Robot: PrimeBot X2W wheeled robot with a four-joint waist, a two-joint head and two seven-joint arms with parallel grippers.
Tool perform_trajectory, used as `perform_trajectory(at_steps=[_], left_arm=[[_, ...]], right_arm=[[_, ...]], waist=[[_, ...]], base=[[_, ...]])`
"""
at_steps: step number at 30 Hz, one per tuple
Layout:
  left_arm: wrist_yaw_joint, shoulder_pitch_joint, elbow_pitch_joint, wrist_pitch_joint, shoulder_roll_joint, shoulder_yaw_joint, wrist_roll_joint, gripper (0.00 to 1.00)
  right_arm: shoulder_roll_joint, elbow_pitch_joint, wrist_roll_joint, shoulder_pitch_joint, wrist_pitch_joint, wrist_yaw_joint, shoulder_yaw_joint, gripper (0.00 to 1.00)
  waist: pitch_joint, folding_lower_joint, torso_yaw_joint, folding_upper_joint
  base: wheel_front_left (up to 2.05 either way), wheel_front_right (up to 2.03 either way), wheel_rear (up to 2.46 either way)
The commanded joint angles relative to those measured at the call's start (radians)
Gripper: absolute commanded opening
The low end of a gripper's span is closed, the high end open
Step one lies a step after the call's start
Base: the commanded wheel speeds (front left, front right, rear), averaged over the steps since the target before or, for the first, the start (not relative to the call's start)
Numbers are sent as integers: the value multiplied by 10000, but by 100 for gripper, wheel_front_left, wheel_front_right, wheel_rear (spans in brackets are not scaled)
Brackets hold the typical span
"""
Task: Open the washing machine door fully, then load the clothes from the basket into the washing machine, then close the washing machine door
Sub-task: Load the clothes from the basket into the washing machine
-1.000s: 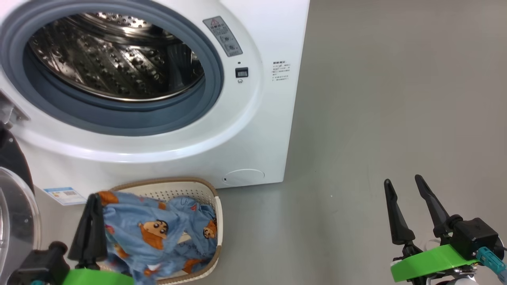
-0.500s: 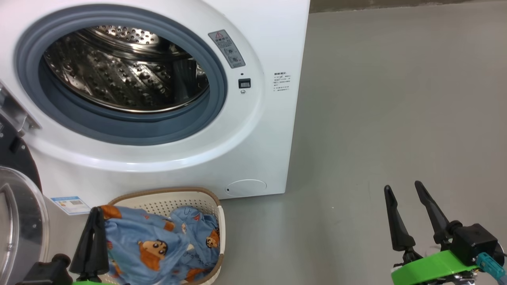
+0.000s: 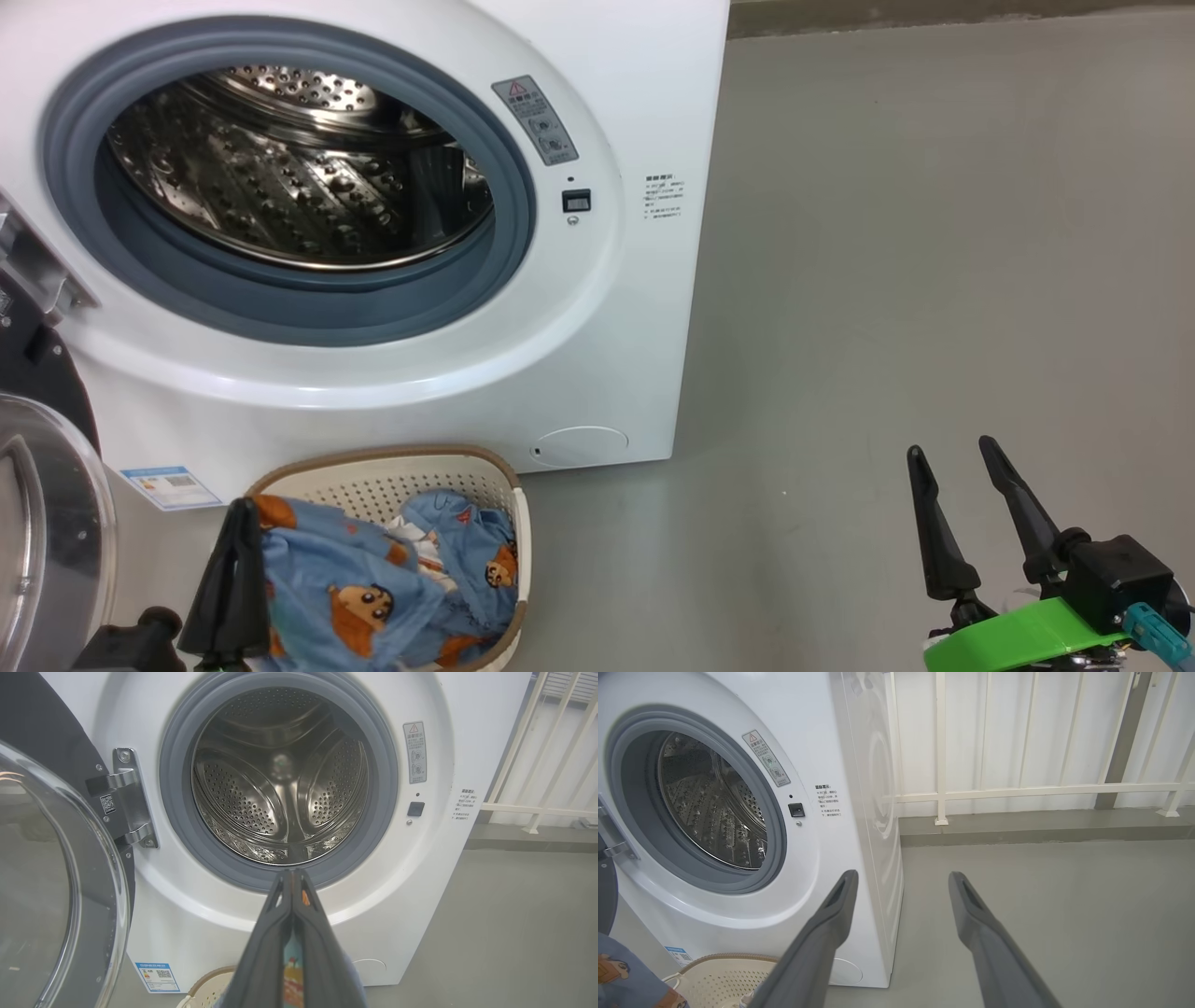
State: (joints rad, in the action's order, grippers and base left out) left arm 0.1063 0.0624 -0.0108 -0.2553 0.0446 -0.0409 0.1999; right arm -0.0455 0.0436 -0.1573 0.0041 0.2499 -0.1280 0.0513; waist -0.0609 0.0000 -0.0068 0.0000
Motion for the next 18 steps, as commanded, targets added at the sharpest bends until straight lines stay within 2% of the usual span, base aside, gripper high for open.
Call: perform_trajectory(at_steps=[1,9,18], left_arm=[[-87,-248,270,-65,59,-288,59,0],[-131,-802,70,-65,58,-265,268,0],[50,-2420,-530,-65,96,-338,177,0]], right_arm=[[-47,-244,-7,-95,118,-27,-198,100],[-47,-209,-187,-184,118,-27,-219,100],[-47,-219,-231,-531,118,-27,-403,100]], waist=[[-35,0,-20,0],[-421,0,-92,0],[-1206,0,-411,0]], base=[[0,0,0],[0,0,0],[0,0,0]])
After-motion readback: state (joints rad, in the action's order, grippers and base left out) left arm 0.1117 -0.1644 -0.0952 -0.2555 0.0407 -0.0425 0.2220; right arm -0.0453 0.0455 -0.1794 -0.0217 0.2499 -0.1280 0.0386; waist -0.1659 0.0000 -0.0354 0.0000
